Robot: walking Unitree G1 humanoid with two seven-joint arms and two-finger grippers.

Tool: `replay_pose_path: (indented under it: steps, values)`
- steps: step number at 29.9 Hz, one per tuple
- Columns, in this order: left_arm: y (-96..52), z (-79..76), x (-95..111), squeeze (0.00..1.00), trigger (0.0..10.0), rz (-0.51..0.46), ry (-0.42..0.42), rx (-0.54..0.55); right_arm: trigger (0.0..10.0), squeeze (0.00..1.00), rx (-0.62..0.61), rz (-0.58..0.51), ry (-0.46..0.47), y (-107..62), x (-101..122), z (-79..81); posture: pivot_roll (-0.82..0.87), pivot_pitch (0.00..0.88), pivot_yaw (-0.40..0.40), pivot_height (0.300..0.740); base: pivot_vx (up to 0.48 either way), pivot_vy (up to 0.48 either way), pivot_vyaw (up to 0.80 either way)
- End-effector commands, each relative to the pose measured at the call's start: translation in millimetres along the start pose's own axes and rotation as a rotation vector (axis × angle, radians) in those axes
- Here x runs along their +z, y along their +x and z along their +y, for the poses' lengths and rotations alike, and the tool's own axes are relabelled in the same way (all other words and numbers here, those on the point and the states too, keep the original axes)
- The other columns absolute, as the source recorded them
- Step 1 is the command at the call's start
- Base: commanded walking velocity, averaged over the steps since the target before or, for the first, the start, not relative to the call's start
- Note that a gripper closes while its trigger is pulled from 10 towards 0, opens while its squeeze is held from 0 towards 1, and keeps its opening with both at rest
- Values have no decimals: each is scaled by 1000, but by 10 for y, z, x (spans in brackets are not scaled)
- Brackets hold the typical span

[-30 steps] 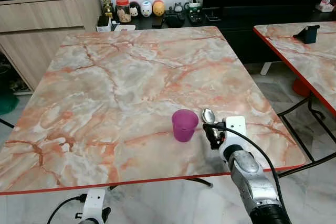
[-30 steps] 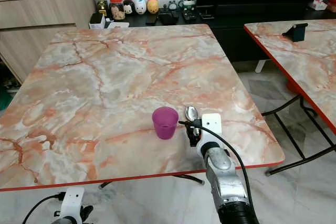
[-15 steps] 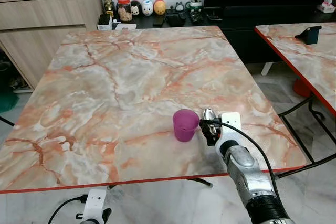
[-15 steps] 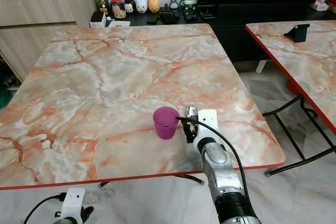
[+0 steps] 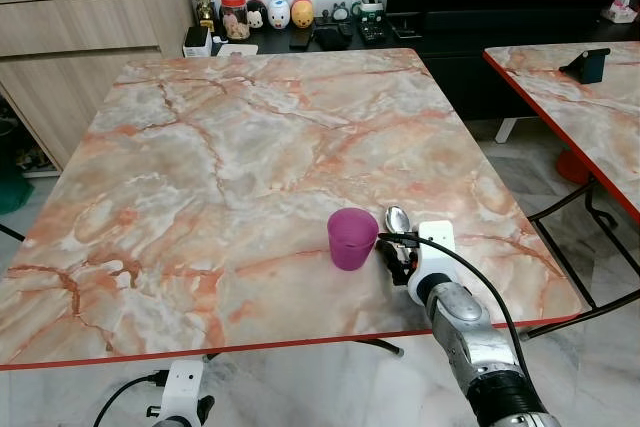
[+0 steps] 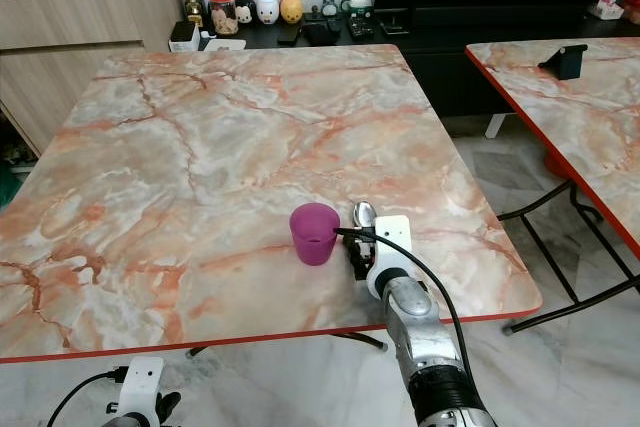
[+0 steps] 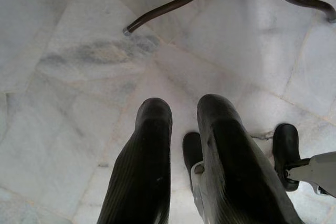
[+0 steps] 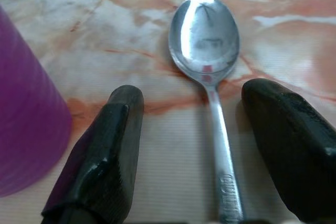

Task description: Setting the table

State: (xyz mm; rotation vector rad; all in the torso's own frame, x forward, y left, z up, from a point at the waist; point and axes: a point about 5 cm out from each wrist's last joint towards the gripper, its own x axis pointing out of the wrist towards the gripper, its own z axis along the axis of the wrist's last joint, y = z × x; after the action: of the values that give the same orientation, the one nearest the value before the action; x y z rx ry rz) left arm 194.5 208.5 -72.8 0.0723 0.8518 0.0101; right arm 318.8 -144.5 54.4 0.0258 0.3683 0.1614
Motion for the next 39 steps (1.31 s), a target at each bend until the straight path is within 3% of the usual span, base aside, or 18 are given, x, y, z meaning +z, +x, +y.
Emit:
replay_pose_path:
  steps: [1,8,9,24,39]
  values:
    - [-7,9,-34,0,10000,16,-5,7,10000,0,11,5,12,13,-11,25,9,0,-17,740,0,0,0]
    - [-6,8,-36,0,10000,19,-4,5,10000,0,25,46,6,17,-104,58,9,0,-17,740,0,0,0]
    - [-6,7,-37,0,10000,19,-7,5,0,0,13,72,3,15,-142,45,11,0,-19,740,0,0,0]
    - [-6,-2,-38,0,10000,19,-18,-3,0,0,-2,120,-11,-4,-241,25,9,0,-19,740,0,0,0]
    - [-6,4,-36,0,10000,20,-20,-6,0,0,-48,96,-19,-7,-208,-2,10,0,-16,740,0,0,0]
